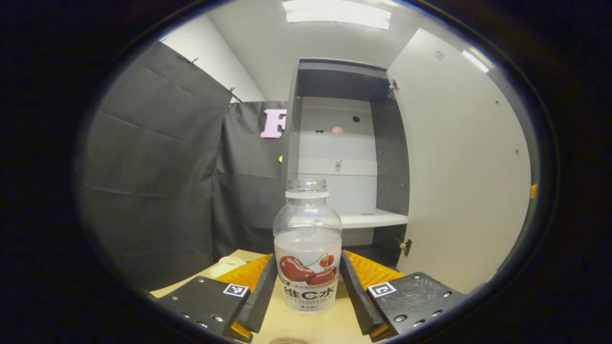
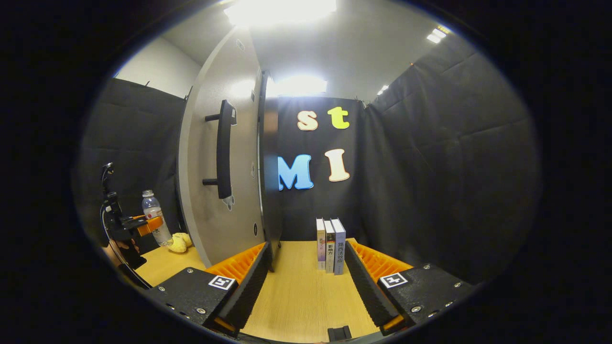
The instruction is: Open the cabinet door with the right hand, grasp the bottle in the cabinet with the left hand and place it on the coaster, then close the cabinet door with the right hand.
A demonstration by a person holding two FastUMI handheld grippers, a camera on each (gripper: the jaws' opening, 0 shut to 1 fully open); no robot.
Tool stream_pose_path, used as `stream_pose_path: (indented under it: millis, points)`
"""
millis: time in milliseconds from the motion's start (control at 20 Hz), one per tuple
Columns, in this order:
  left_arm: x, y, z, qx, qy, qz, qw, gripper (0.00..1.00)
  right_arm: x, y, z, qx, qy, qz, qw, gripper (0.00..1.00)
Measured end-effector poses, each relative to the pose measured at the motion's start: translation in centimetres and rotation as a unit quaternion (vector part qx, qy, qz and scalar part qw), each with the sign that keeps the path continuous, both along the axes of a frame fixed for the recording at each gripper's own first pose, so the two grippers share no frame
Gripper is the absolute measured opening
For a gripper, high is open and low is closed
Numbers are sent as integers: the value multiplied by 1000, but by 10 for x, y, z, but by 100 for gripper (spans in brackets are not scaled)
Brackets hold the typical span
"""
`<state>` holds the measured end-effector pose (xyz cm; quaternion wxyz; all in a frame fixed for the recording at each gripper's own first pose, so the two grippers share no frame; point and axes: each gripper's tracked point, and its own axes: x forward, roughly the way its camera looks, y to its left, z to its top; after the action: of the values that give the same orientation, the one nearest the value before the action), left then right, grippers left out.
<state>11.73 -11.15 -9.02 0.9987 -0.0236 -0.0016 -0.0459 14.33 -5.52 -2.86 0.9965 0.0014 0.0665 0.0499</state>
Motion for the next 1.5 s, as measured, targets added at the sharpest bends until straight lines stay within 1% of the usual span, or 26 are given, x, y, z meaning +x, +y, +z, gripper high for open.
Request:
stream_pose_path:
  millis: [50, 100, 150, 200, 350, 550, 650, 700, 850, 900, 950, 1000, 1050, 1100, 1200, 1300, 1350, 1500]
  points:
    - [-4, 4, -9, 0, 6, 1, 1000, 79, 0, 4, -2, 3, 0, 2, 1000, 94]
    - [-7, 8, -17, -1, 11, 0, 1000, 75, 0, 6, -2, 4, 1, 5, 1000, 94]
    - [-11, 11, -25, -1, 15, 2, 1000, 79, 1, 6, -4, 2, 1, 6, 1000, 94]
    - [-16, 15, -32, -2, 19, 3, 1000, 75, 2, 5, -5, -1, 1, 4, 1000, 94]
    - [-26, 21, -54, -8, 30, 7, 999, 75, 3, 6, -11, -5, 9, 3, 1000, 94]
    - [-38, 26, -85, -1, 46, 11, 999, 75, 8, 10, -14, -10, 18, 5, 1000, 94]
    - [-33, 23, -94, -1, 54, 12, 998, 75, 11, 13, -13, -15, 21, 9, 1000, 94]
    - [-33, 21, -104, -3, 58, 12, 998, 79, 13, 15, -13, -18, 21, 12, 1000, 94]
    - [-40, 21, -127, -1, 67, 17, 998, 79, 17, 23, -13, -22, 26, 21, 999, 94]
    - [-38, 22, -132, 1, 71, 18, 997, 75, 18, 27, -12, -19, 26, 25, 999, 94]
    - [-37, 22, -139, 3, 74, 19, 997, 79, 19, 29, -11, -18, 25, 26, 999, 94]
    - [-36, 21, -149, 4, 78, 20, 997, 75, 19, 29, -10, -18, 24, 25, 999, 94]
    - [-37, 21, -157, 3, 84, 20, 996, 75, 20, 28, -11, -19, 23, 23, 999, 94]
    - [-39, 21, -163, 3, 88, 23, 996, 72, 20, 28, -11, -21, 25, 23, 999, 94]
    - [-41, 26, -172, 6, 93, 32, 995, 79, 21, 29, -14, -25, 32, 22, 999, 94]
    - [-42, 25, -179, 3, 99, 33, 994, 79, 22, 28, -14, -28, 35, 21, 999, 94]
    - [-44, 26, -182, 4, 102, 35, 994, 75, 24, 29, -13, -28, 34, 20, 999, 94]
    - [-45, 29, -191, 9, 109, 43, 993, 76, 27, 33, -11, -24, 31, 24, 999, 94]
